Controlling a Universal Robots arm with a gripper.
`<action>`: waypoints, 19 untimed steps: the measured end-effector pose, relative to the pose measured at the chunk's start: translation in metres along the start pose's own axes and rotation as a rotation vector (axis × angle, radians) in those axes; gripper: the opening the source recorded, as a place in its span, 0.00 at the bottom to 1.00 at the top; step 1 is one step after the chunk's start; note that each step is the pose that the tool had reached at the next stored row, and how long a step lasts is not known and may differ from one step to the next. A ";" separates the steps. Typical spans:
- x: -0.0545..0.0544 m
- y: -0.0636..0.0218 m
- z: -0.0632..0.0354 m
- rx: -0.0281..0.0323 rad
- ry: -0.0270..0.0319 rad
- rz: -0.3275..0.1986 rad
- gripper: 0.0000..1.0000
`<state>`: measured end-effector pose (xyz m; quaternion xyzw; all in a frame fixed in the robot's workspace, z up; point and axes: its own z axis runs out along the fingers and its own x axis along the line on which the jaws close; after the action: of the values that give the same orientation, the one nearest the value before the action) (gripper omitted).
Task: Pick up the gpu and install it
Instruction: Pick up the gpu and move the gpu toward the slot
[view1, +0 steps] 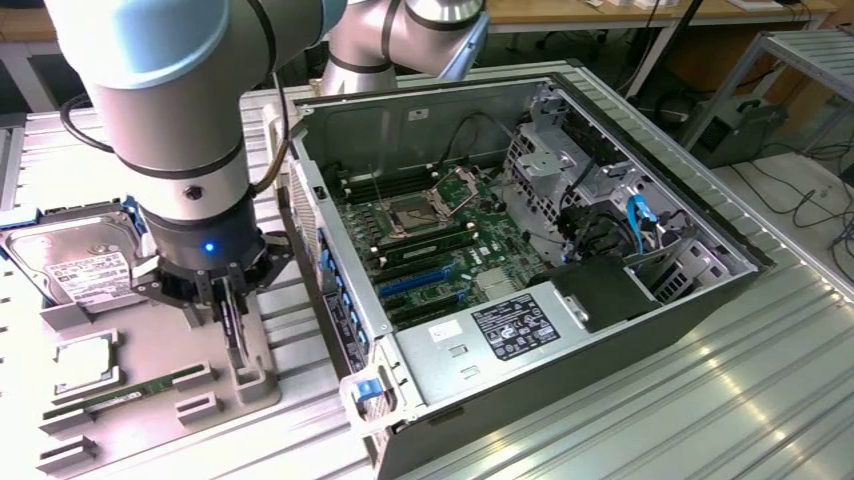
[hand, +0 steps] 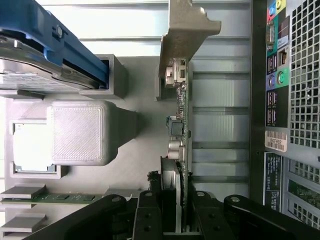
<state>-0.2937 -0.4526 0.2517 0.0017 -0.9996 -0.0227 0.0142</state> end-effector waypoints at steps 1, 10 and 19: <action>0.000 0.0002 -0.0027 -0.0001 -0.0001 0.000 0.28; 0.001 0.0009 -0.0188 -0.0001 -0.0001 0.000 0.28; 0.001 0.0016 -0.0340 -0.0001 0.0000 0.000 0.28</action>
<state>-0.2937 -0.4526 0.2858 0.0017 -0.9996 -0.0227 0.0142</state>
